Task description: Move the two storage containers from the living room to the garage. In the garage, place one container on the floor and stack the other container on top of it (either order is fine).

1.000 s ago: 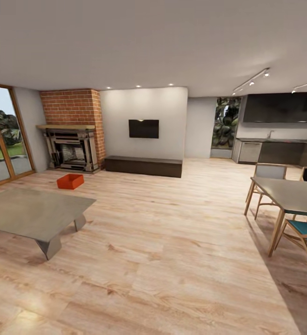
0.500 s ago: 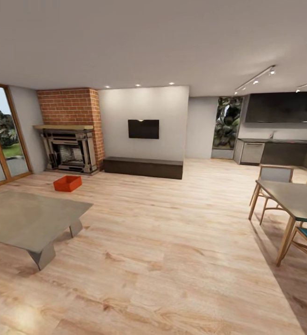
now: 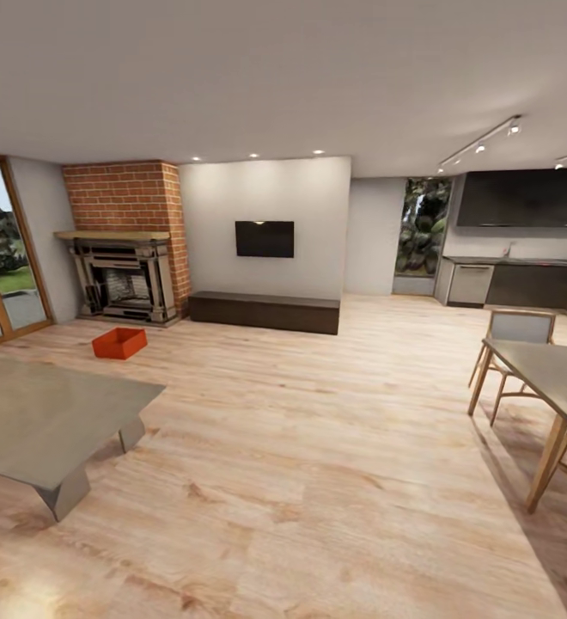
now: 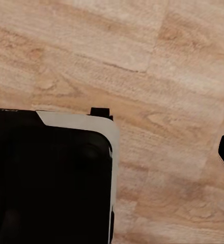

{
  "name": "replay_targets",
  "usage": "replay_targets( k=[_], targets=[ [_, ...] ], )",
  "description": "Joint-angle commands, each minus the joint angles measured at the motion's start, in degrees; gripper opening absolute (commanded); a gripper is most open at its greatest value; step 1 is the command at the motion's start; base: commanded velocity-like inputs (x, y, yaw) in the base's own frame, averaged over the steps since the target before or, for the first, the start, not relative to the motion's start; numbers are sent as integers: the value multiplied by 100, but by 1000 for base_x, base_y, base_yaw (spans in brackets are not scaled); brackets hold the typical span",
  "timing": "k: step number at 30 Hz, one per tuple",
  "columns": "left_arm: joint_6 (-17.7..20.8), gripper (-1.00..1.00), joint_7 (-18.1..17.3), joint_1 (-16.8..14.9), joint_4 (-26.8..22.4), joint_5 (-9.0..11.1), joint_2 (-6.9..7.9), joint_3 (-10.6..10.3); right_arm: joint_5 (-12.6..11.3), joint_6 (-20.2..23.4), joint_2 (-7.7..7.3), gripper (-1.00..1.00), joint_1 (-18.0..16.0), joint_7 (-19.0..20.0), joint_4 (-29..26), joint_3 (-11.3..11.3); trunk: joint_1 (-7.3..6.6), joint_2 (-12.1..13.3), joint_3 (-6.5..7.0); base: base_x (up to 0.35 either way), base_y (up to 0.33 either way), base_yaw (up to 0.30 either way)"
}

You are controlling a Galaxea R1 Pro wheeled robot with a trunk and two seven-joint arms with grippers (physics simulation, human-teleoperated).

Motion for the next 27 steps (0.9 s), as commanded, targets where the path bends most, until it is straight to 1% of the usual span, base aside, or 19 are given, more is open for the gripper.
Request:
replay_targets(
  k=[1, 27],
  targets=[
    [-4, 100, -23, -5, 5, 50, 5, -26, -21, -31, -3, 100, -9, 22, 16, 45, 5, -7, -10, 323, 0, 0],
    [3, 100, -33, -5, 2, 41, 2, -30, -37, -11, 40, 100, -9, -34, 16, 45, 5, -7, -10, 323, 0, 0]
  ],
)
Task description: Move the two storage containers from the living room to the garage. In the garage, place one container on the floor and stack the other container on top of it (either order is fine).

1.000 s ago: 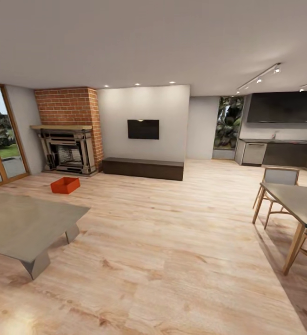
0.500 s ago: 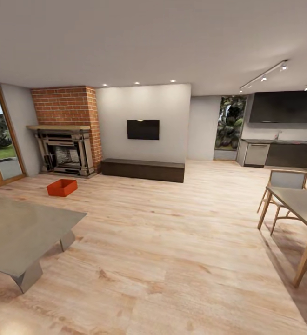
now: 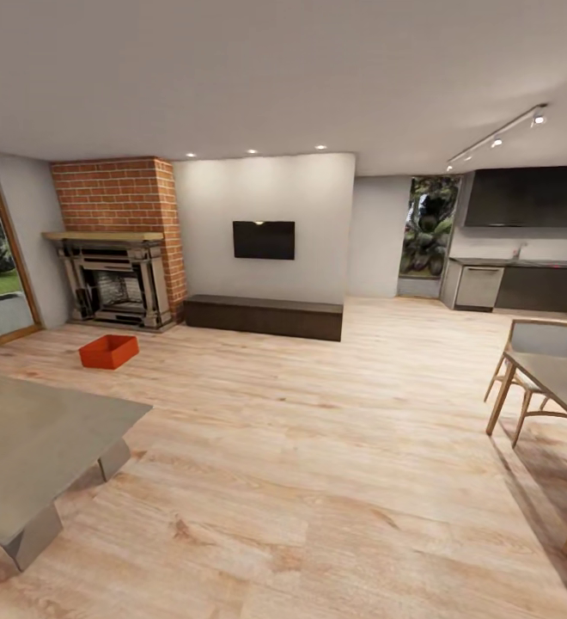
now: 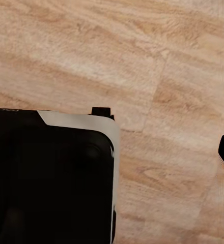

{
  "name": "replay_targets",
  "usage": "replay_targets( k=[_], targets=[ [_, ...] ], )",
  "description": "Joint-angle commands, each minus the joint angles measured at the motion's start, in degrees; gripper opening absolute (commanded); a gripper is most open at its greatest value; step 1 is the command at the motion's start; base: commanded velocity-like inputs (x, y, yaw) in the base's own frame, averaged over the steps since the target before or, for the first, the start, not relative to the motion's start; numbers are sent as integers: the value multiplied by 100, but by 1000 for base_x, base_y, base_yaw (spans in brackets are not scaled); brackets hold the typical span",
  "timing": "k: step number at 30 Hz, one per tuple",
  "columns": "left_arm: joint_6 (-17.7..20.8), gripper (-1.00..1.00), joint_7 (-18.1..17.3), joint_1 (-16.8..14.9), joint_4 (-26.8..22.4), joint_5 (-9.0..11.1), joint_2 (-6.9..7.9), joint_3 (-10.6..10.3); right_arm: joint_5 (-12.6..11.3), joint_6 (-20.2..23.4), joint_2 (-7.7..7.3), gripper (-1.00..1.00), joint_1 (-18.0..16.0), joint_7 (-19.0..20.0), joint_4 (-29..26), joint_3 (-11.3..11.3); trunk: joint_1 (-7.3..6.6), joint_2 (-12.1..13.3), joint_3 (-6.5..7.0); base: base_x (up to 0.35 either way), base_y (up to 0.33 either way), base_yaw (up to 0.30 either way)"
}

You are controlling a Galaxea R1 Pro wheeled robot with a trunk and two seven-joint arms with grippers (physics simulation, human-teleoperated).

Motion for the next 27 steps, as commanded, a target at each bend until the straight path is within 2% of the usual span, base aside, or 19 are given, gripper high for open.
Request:
replay_targets(
  k=[1, 15, 27],
  targets=[
    [-2, 100, -22, -5, 4, 49, 1, -25, -17, -32, 2, 100, -9, 15, 17, 44, 5, -7, -10, 323, 0, 0],
    [0, 100, -23, -5, 4, 54, 1, -25, -13, -58, 13, 100, -9, 15, 17, 37, 5, -7, -10, 323, 0, 0],
    [-9, 100, -21, -5, 4, 49, 1, -25, 18, -80, -40, 100, -9, 6, 17, 70, 5, -7, -10, 323, 0, 0]
  ],
)
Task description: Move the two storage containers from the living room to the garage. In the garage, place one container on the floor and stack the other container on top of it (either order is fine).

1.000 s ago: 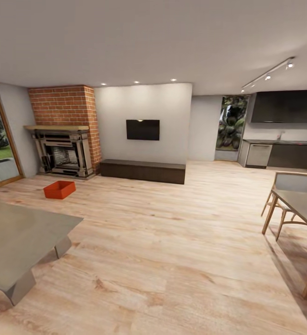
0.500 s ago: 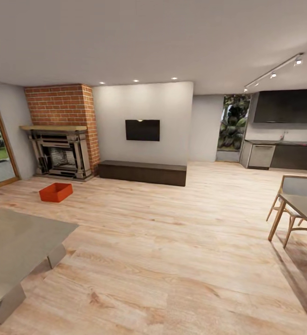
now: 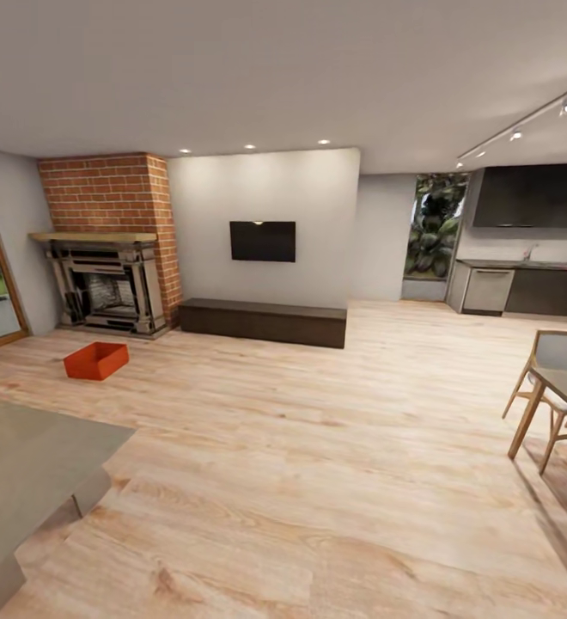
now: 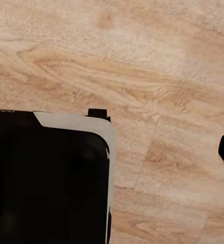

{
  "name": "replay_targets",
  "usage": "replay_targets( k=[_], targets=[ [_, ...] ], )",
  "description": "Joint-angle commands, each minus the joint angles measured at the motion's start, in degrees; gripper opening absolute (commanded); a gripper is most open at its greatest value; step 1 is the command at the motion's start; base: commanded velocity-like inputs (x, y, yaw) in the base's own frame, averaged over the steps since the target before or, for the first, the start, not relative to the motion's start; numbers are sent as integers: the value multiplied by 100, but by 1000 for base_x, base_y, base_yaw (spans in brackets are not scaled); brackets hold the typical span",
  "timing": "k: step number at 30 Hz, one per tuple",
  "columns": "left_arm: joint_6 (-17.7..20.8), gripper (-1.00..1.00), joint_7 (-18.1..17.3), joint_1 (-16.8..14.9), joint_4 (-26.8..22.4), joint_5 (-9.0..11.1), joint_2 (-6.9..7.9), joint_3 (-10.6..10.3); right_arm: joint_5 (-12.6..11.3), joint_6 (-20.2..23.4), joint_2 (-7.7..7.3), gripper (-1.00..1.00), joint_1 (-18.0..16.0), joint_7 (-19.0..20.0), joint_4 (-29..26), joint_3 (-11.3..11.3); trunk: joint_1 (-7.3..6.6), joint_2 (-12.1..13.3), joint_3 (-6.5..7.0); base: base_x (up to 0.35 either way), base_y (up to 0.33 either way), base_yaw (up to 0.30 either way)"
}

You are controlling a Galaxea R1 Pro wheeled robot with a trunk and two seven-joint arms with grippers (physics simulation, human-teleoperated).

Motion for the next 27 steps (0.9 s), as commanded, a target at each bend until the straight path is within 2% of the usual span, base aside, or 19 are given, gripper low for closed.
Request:
replay_targets(
  k=[1, 27],
  targets=[
    [-4, 100, -24, -5, 4, 51, 1, -25, -10, -33, -3, 100, -9, 14, 17, 44, 5, -7, -10, 323, 0, 0],
    [-4, 100, -22, -5, 5, 58, 1, -25, -58, -22, 33, 100, -9, 15, 17, 18, 5, -7, -10, 323, 0, 0]
  ],
)
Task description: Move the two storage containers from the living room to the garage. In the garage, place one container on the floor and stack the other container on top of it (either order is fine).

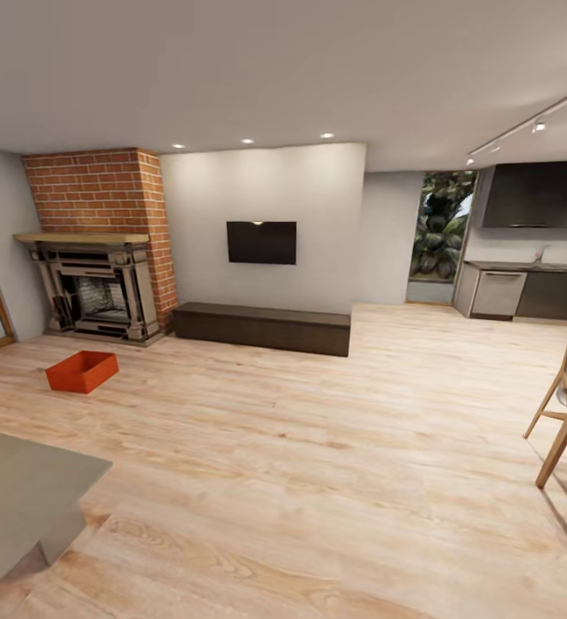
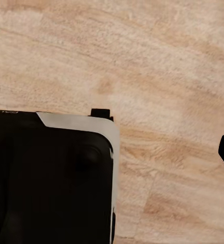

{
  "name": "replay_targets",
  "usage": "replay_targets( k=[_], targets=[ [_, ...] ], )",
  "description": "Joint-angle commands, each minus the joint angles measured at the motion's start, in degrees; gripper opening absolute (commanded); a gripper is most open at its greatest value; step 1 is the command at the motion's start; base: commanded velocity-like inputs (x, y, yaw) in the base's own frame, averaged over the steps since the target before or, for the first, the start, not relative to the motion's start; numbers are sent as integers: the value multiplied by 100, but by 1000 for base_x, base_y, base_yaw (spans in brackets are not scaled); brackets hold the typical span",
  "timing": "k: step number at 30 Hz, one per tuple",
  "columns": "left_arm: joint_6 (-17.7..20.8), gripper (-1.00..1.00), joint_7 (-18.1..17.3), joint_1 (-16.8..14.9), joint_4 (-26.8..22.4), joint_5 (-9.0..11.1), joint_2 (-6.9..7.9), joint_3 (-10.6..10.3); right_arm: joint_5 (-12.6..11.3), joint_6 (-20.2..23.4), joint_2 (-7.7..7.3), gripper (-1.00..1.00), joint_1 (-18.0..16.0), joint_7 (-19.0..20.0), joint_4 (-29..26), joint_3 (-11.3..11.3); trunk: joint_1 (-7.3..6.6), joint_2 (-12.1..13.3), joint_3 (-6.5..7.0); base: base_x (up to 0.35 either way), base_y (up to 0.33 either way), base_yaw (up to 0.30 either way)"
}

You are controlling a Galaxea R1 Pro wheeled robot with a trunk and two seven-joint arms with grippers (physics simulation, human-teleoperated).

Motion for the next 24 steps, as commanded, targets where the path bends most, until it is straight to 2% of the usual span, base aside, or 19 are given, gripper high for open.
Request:
replay_targets(
  k=[1, 24],
  targets=[
    [-4, 100, -23, -5, 4, 49, 1, -25, -21, -32, 1, 100, -9, 15, 17, 47, 5, -7, -10, 323, 0, 0],
    [5, 100, -23, -5, 5, 49, 1, -24, -24, -9, 40, 100, -9, 23, 17, 18, 5, -7, -10, 323, 0, 0]
  ],
)
